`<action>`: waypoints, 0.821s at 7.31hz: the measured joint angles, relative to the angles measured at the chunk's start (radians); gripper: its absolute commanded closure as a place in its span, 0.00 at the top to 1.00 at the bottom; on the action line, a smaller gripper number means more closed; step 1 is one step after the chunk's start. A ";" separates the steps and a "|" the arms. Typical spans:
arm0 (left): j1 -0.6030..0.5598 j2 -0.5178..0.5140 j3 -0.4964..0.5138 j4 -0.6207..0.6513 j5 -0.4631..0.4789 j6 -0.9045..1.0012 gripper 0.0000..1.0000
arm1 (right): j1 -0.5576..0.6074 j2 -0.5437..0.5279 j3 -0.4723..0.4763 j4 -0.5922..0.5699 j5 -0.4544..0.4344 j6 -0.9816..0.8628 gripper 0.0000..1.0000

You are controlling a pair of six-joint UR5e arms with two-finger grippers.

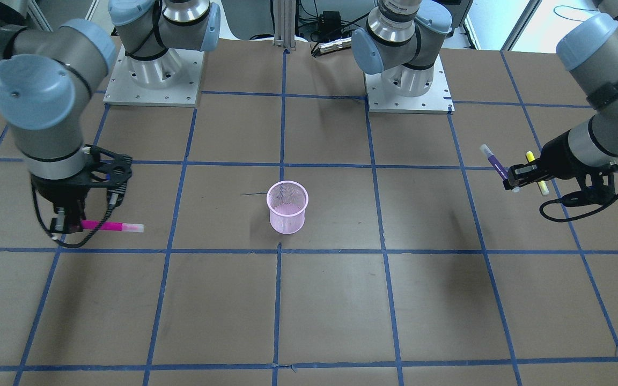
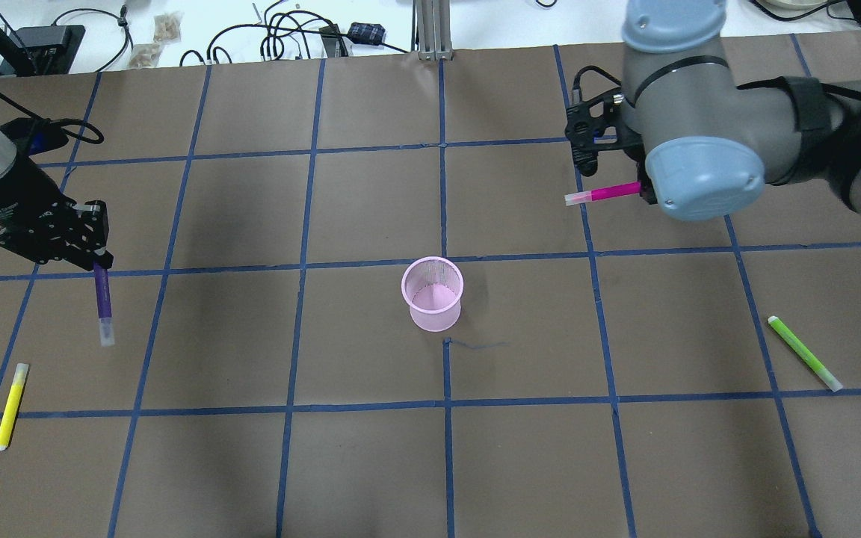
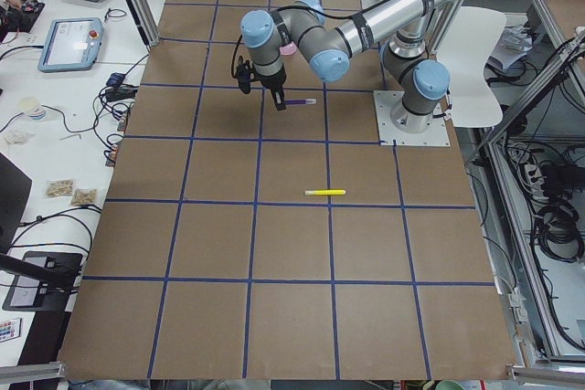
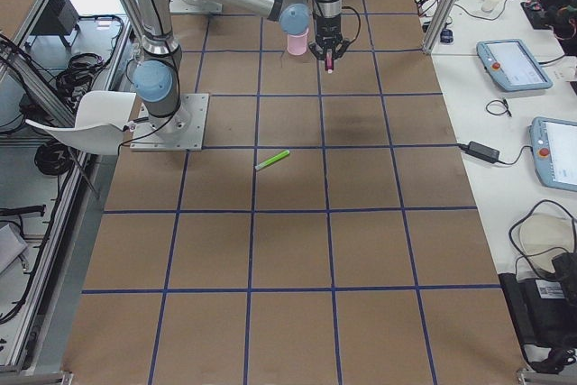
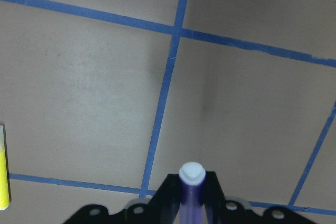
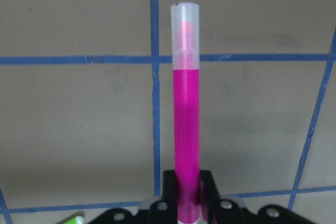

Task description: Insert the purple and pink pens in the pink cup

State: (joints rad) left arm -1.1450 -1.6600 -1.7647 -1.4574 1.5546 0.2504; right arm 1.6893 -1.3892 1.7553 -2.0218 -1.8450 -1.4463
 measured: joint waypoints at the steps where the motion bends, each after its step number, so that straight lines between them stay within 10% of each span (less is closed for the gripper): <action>1: -0.043 0.019 0.002 0.002 -0.002 -0.027 0.00 | 0.088 0.005 -0.004 0.024 -0.023 0.118 0.00; 6: -0.097 0.045 0.003 0.007 -0.002 -0.049 0.00 | 0.348 0.056 -0.005 0.071 -0.130 0.432 0.00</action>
State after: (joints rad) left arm -1.2420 -1.6148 -1.7620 -1.4499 1.5524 0.2015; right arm 2.0378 -1.3328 1.7503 -1.9506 -1.9750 -1.0139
